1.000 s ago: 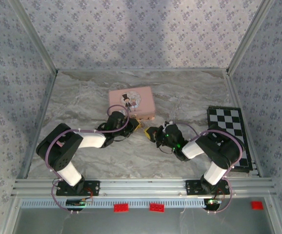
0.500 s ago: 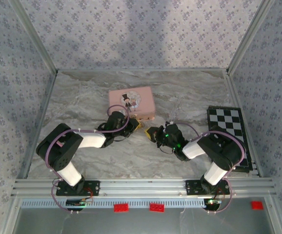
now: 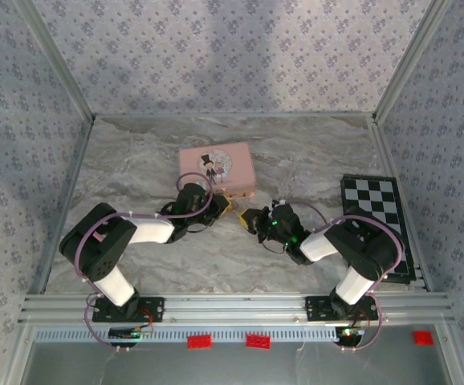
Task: Unlock a padlock with a key
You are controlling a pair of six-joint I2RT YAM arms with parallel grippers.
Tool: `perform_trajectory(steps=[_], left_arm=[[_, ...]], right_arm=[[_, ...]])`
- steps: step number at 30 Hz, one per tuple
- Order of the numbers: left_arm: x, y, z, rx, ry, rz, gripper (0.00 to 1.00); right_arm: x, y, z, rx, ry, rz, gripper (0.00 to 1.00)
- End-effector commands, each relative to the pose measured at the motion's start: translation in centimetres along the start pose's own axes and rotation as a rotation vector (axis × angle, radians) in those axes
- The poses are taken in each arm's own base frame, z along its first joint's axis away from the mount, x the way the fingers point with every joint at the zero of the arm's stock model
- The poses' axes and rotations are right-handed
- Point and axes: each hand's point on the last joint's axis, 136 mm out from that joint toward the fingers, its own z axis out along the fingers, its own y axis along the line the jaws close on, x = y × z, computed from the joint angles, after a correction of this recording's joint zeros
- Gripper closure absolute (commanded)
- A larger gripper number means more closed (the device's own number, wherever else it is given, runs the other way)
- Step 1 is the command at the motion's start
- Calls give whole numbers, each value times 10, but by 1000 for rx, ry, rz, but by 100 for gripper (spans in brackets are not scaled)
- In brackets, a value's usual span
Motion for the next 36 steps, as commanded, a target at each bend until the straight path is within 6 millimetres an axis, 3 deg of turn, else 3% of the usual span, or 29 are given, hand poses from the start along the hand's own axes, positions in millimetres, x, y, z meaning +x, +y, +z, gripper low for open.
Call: perform_trajectory(steps=[1, 17, 36], left_arm=[[25, -13, 0, 51, 103, -2, 100], [25, -14, 0, 55, 99, 0, 100], [29, -13, 0, 51, 106, 4, 100]], right_arm=[[-2, 6, 4, -18, -13, -15, 100], [-3, -3, 5, 3, -25, -8, 100], [-8, 6, 3, -26, -45, 0, 100]])
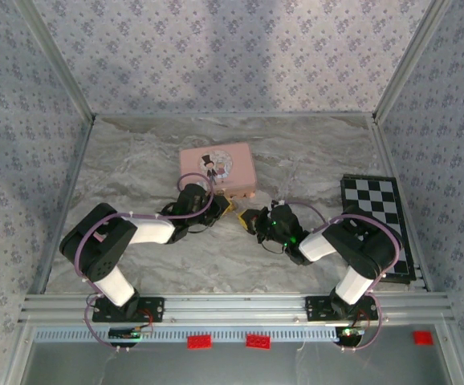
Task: Unlock a padlock with a key
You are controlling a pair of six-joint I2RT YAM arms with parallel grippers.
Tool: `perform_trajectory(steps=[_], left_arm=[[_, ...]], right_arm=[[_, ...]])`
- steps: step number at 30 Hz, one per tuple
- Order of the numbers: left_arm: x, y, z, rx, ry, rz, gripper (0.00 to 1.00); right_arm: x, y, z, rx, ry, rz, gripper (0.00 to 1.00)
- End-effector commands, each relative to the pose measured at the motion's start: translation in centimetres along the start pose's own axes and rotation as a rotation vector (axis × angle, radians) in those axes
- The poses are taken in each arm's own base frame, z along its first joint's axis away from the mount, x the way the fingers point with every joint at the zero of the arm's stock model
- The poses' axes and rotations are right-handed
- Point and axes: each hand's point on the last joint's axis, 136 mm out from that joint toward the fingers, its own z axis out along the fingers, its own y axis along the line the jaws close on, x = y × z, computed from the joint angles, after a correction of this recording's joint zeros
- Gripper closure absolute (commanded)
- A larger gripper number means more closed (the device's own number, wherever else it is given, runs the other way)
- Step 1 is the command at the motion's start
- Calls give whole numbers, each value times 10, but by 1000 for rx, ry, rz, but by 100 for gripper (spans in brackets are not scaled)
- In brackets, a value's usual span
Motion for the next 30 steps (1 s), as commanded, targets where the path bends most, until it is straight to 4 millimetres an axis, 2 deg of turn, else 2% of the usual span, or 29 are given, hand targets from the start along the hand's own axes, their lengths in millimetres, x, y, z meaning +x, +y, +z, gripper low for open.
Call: perform_trajectory(steps=[1, 14, 21, 30], left_arm=[[26, -13, 0, 55, 106, 0, 100], [26, -14, 0, 60, 99, 3, 100], [28, -22, 0, 78, 101, 20, 100], [31, -22, 3, 75, 109, 26, 100]], right_arm=[[-8, 8, 0, -31, -36, 1, 100], [-11, 10, -3, -31, -57, 7, 100], [-8, 11, 0, -22, -46, 8, 100], [-6, 20, 1, -49, -37, 11, 100]])
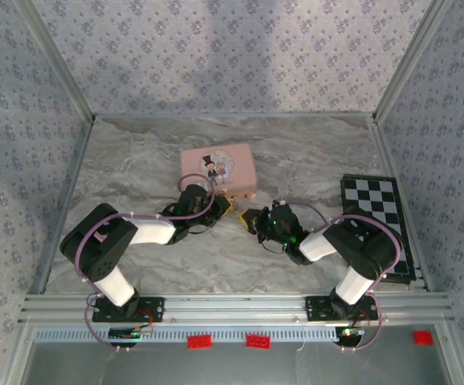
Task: Unlock a padlock with a key
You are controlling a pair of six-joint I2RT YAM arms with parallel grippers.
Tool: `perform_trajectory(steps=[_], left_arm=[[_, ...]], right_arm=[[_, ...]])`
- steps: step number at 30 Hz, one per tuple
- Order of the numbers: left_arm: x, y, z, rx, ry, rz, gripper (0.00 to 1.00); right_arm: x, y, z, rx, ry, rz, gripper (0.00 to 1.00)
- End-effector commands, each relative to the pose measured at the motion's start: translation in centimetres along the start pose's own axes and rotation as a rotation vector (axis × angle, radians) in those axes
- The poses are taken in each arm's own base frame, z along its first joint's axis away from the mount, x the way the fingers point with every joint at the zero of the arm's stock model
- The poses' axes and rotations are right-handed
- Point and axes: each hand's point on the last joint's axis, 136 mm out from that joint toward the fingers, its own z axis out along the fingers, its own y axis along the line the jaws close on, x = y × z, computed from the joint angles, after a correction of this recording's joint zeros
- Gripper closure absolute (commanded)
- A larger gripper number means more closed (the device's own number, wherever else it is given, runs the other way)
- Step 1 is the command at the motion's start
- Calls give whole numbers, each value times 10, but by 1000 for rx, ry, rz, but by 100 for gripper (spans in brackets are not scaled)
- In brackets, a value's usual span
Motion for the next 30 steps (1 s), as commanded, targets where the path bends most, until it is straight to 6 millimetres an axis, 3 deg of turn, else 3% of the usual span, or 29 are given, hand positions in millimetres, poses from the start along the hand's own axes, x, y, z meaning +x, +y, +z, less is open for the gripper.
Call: perform_trajectory(steps=[1, 13, 22, 30], left_arm=[[28, -22, 2, 76, 110, 20, 100], [32, -21, 6, 73, 118, 20, 100], [34, -26, 2, 86, 125, 19, 100], [42, -29, 0, 89, 140, 23, 100]], right_arm=[[-1, 25, 2, -69, -13, 8, 100], [15, 44, 8, -116, 32, 11, 100], [4, 38, 7, -123, 13, 11, 100], [6, 53, 14, -162, 45, 1, 100]])
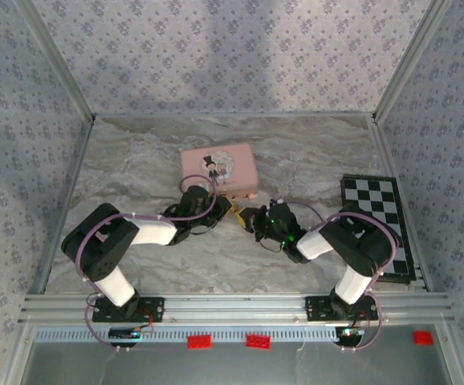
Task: Unlock a padlock with a key
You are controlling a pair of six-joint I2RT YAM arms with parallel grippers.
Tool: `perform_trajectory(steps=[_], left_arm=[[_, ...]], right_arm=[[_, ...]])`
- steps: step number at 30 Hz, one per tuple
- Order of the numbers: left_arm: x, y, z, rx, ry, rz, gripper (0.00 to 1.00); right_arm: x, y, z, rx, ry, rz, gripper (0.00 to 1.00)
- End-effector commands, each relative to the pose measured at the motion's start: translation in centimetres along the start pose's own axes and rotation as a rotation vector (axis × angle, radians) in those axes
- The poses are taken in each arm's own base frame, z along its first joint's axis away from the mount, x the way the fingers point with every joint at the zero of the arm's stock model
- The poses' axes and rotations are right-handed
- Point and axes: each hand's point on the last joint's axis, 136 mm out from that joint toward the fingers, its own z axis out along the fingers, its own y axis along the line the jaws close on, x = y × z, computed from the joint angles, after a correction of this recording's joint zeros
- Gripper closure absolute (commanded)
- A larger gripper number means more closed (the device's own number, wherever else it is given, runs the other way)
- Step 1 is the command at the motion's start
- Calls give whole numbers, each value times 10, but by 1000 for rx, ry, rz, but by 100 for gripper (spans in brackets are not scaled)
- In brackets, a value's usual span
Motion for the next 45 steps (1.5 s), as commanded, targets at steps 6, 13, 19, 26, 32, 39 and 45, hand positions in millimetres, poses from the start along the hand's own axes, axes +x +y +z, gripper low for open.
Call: perform_trajectory(steps=[6, 13, 19, 26, 32, 39, 45], left_arm=[[40, -32, -3, 93, 151, 20, 100], [33, -27, -9, 59, 119, 33, 100], [11, -15, -16, 15, 65, 10, 100], [-9, -12, -25, -10, 21, -11, 100], [-18, -10, -34, -29, 6, -30, 100], [-24, -4, -46, -53, -6, -45, 100], [-26, 1, -58, -87, -6, -44, 100]], right_arm=[[-2, 51, 9, -153, 20, -37, 100], [-8, 36, 1, -104, 10, -59, 80], [-9, 23, -20, 32, 1, -192, 42], [-13, 30, -62, 340, -42, -673, 37], [-2, 28, -57, 380, -73, -1235, 37], [20, 22, -36, 256, -168, -1657, 37], [52, 15, -20, 154, -103, -1941, 41]])
